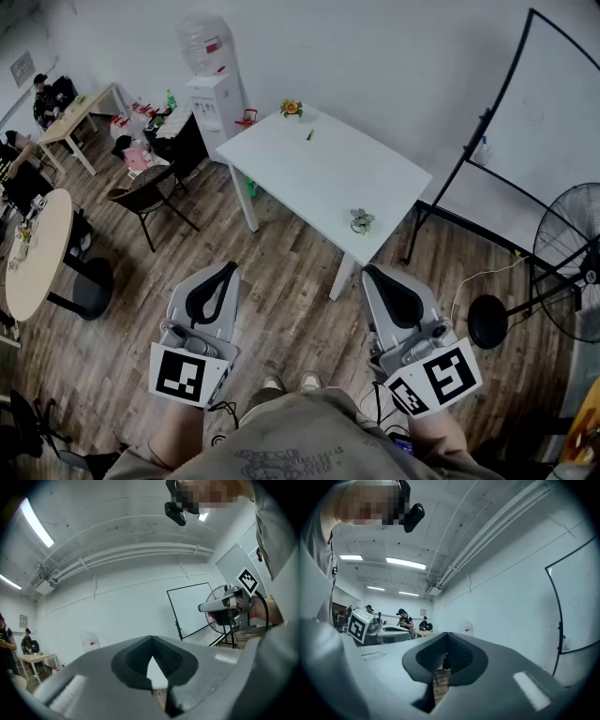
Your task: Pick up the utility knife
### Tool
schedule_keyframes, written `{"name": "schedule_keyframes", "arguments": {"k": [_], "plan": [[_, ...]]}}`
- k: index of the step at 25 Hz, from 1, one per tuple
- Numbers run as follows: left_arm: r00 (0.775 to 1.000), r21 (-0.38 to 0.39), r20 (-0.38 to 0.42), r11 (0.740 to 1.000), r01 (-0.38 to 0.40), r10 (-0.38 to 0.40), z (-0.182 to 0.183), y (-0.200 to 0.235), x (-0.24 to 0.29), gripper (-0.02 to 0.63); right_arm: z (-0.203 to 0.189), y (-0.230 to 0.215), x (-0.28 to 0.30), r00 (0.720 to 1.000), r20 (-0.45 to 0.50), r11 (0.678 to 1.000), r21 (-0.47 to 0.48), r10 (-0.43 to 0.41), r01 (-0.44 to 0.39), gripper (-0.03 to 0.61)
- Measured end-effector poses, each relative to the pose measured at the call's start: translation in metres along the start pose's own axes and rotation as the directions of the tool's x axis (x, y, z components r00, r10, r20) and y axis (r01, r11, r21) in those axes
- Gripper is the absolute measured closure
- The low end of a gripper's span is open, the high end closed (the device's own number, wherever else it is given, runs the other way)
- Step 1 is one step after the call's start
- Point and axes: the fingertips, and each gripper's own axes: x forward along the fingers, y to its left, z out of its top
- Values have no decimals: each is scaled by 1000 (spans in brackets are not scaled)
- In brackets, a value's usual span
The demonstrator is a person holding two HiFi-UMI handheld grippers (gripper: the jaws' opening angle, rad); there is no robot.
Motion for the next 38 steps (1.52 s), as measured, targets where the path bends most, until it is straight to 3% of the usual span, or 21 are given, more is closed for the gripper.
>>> {"name": "schedule_keyframes", "arguments": {"k": [5, 19, 20, 22, 23, 38], "plan": [[1000, 0, 4, 1000, 0, 0, 1, -5, 2, 614, 0, -6, -4, 1000, 15, 999, 39, 5, -6, 549], [1000, -10, -4, 1000, -16, 16, 0, -8, 16, 614, -6, -25, -2, 1000, 7, 1000, 24, -3, 3, 549], [1000, -9, -2, 1000, -19, 19, 0, -7, 17, 614, -6, -26, -1, 1000, 10, 1000, 25, 2, -2, 528], [1000, -10, 5, 1000, -26, 26, 0, -8, 20, 614, -7, -29, -1, 1000, 13, 1000, 28, 12, -13, 392], [1000, -10, 7, 1000, -28, 28, 0, -9, 22, 614, -8, -31, -1, 1000, 15, 999, 30, 12, -13, 377], [998, -3, -28, 999, -51, 51, -16, 19, 51, 614, -28, -51, 38, 999, -28, 998, 43, 37, -36, 379]]}}
